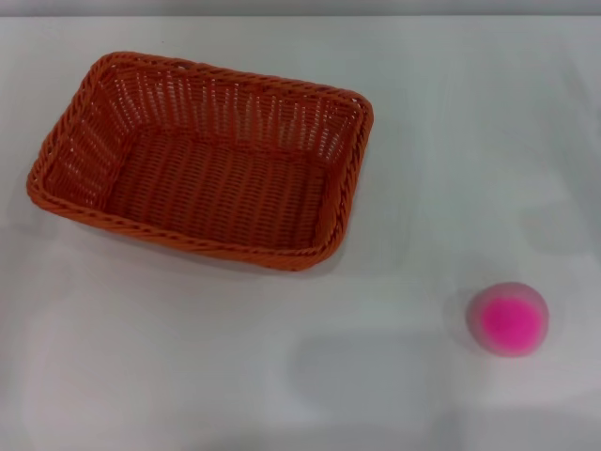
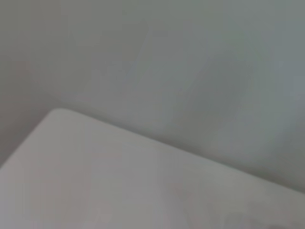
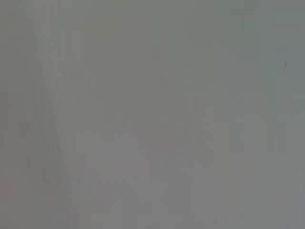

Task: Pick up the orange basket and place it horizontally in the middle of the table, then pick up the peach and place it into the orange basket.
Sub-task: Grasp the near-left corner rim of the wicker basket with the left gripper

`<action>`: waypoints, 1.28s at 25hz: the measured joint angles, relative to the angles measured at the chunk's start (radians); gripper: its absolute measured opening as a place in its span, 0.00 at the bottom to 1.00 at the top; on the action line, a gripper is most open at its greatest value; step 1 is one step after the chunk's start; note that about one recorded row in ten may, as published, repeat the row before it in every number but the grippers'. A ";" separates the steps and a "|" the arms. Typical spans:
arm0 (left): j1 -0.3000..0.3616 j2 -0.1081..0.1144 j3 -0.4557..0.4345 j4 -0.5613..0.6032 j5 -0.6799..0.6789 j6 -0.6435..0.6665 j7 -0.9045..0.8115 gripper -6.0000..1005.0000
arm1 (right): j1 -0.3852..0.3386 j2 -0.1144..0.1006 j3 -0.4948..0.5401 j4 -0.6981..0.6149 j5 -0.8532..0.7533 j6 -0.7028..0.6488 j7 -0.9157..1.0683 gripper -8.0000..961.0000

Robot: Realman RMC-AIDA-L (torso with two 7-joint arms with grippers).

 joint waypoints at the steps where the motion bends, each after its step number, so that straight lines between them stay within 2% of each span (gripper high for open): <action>1: -0.001 0.000 0.001 -0.014 0.021 -0.002 -0.021 0.80 | 0.000 0.000 0.000 0.000 -0.001 0.000 0.000 0.91; 5: -0.003 0.000 0.004 -0.077 0.123 -0.034 -0.152 0.75 | 0.000 0.000 0.000 -0.001 -0.003 -0.001 0.000 0.91; 11: 0.004 0.002 -0.014 -0.198 0.249 -0.126 -0.354 0.75 | -0.007 -0.002 0.000 -0.001 -0.004 -0.002 0.000 0.91; 17: -0.003 0.004 -0.127 -0.265 0.267 -0.295 -0.455 0.75 | -0.010 -0.005 0.000 0.002 -0.004 -0.011 0.000 0.91; 23: -0.027 0.006 -0.190 -0.355 0.374 -0.390 -0.588 0.75 | -0.008 -0.005 -0.005 0.002 -0.006 -0.020 0.000 0.91; 27: -0.059 0.011 -0.239 -0.388 0.443 -0.459 -0.664 0.75 | -0.004 -0.006 -0.009 0.002 -0.006 -0.026 0.000 0.91; 32: -0.132 0.026 -0.330 -0.476 0.583 -0.577 -0.775 0.75 | -0.003 -0.008 -0.010 0.000 -0.006 -0.027 0.007 0.91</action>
